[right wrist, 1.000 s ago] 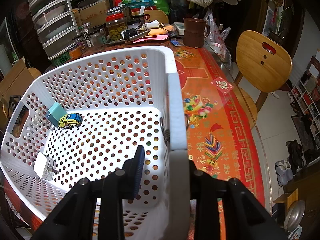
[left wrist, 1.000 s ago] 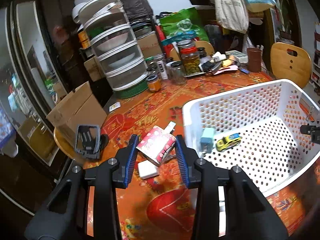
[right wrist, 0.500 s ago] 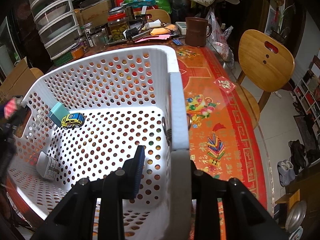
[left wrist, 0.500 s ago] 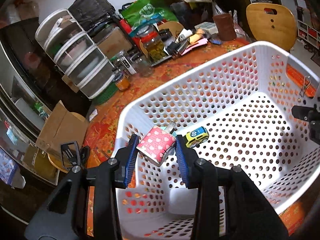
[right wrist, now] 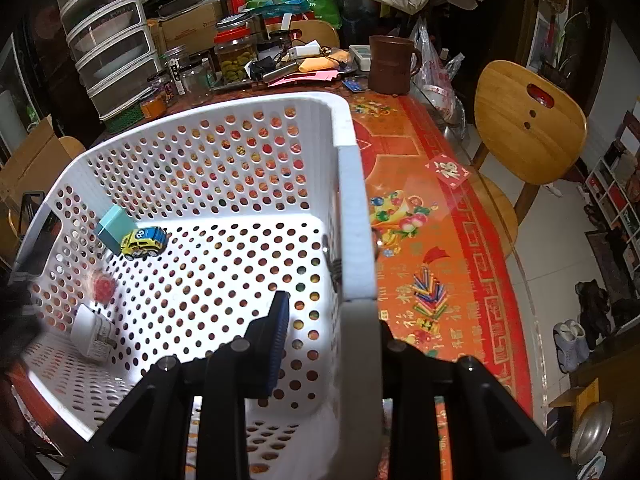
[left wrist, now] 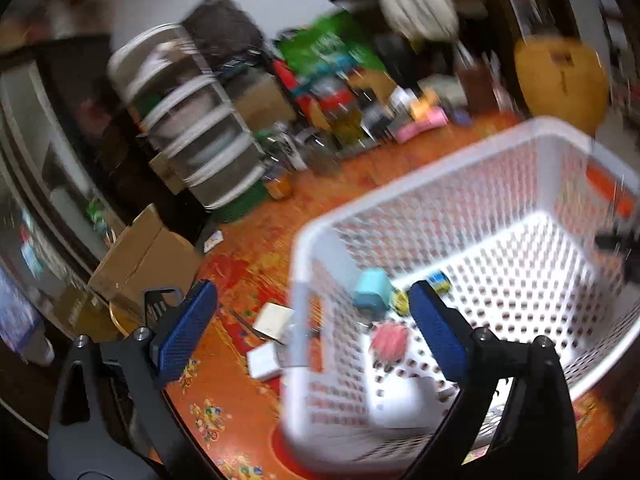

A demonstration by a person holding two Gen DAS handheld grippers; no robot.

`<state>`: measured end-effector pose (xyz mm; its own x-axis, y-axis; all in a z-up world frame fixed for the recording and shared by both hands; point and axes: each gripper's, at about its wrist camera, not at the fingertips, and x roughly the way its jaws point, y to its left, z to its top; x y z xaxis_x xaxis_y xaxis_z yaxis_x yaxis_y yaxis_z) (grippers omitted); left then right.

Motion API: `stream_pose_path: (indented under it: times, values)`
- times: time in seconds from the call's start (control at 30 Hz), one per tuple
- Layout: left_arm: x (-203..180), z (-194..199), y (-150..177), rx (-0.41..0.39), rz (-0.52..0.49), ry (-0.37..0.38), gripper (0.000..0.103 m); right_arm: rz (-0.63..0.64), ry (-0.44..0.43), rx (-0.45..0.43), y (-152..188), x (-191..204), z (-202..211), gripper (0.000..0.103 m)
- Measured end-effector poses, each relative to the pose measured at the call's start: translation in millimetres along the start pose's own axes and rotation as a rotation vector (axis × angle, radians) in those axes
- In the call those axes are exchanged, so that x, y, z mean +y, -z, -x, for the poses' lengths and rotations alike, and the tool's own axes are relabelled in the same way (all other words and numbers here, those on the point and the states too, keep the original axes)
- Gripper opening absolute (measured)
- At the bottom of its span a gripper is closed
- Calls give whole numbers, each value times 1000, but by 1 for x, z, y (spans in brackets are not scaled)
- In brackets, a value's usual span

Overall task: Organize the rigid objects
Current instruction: 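Drop the pink polka-dot box into the basket beside the car, then grasp the white block with the left tool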

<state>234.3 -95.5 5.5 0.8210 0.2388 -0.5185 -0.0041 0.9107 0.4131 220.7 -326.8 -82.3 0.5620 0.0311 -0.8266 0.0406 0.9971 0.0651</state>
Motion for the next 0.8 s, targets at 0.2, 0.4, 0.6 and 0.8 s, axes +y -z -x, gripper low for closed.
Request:
stream_pose_path:
  times: [0.2,0.4,0.6,0.8]
  values:
    - [137,-42,10,20,256,82,102,0,4,7,0,0,-1,28]
    - [168,-173,59,262,307,278,101,-8,0,9,0,-2,-1,28]
    - [134,-230,79,345,281,368,98,-10,8,9,1,-1,-1,28]
    - [115,-256,85,384,294,366,90,-4,24,12,1,0,-1,28]
